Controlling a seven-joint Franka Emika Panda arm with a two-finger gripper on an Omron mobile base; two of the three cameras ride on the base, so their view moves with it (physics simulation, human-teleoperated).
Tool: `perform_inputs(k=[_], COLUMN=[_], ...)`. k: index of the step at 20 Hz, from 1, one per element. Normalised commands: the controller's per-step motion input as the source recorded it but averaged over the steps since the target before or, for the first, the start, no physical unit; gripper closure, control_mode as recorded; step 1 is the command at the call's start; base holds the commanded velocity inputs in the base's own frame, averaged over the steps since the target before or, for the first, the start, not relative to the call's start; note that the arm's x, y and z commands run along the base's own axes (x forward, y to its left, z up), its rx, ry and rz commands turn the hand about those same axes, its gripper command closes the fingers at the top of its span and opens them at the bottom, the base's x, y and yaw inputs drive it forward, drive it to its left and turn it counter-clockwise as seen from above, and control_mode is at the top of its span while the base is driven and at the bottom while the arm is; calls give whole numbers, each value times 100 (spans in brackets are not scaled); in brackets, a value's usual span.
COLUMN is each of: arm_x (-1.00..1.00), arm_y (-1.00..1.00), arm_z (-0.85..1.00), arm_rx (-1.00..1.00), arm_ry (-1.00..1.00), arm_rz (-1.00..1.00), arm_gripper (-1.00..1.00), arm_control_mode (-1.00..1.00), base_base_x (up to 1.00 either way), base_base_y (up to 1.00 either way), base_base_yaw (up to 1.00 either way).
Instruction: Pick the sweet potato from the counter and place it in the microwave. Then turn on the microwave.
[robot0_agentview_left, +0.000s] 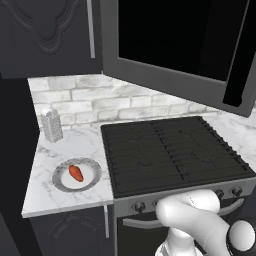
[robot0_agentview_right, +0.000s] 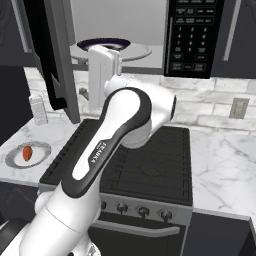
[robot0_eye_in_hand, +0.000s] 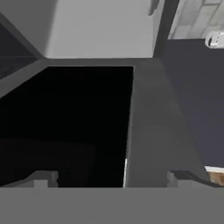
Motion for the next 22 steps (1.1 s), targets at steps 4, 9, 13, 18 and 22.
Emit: perform_inputs(k=[4,9,13,18,22], arm_x=[-51,-73,-84,-66,-32], arm_y=[38,42,48,60,74], arm_z=[16,4,0,0,0], arm_rx=[0,0,0,1,2], arm_ry=[0,0,0,0,0], arm_rz=[14,15,15,15,11], arm_gripper=[-100,-100,-100,-100,-100], arm_control_mode=[-100,-100,-100,-100,-100], base_base_x=[0,0,0,0,0], base_base_y=[0,0,0,0,0], base_base_yaw=[0,0,0,0,0])
